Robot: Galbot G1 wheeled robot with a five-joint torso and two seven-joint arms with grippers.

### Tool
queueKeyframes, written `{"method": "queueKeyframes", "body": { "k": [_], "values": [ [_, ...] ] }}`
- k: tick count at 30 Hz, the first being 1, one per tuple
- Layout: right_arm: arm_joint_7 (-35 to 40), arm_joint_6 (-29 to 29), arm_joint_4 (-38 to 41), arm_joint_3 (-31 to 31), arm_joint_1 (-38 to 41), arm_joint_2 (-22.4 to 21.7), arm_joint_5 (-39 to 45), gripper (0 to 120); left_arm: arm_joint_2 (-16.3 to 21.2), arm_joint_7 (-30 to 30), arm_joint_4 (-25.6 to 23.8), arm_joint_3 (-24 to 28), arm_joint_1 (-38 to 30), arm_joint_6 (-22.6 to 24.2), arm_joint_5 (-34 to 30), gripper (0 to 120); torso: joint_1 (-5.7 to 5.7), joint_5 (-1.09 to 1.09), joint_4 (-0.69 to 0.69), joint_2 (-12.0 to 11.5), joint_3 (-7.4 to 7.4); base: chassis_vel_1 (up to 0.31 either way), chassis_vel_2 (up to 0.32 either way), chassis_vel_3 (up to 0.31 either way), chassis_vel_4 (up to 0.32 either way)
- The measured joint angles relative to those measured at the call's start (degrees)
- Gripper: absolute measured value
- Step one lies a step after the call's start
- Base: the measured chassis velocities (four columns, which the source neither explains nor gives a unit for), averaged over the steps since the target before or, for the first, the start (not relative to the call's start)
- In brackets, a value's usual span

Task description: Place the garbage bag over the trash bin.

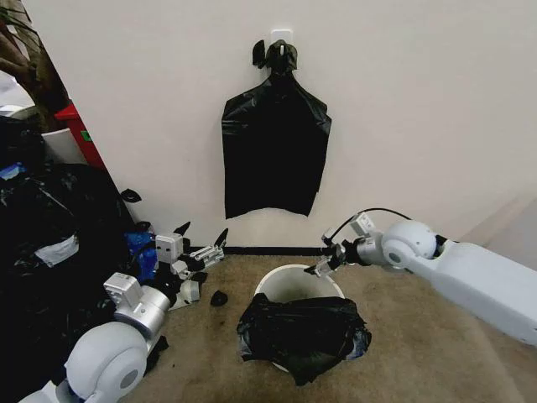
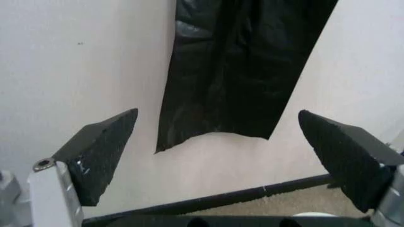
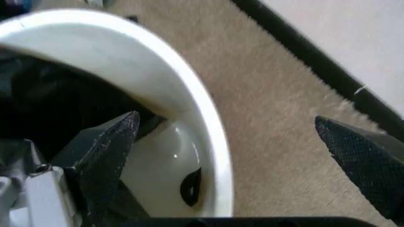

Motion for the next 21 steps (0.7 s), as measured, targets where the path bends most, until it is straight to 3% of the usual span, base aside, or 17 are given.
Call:
{"method": "queueKeyframes", "body": {
  "k": [10,16,21],
  "values": [
    [1.51,-0.05,-4.51,-7.6,2.85,2.45,0.36,100,0.02,1.02,-0.27,-0.38,-0.15,-0.34,0.32,100,0.0,0.01,0.0,0.0,0.0,0.0,0.0,0.0,0.0],
    [2.4,-0.06,-6.46,-7.77,2.87,4.07,1.08,100,-0.47,1.48,0.0,-0.27,0.01,-0.76,0.83,100,0.0,0.01,0.01,0.0,0.0,0.0,0.0,0.0,0.0],
    [5.49,-0.06,-8.25,-8.86,3.32,5.73,1.81,93,-0.52,1.61,0.35,0.25,-0.28,-1.4,1.0,100,0.0,0.01,0.01,0.0,0.0,0.0,0.0,0.0,0.0]
  ]
}}
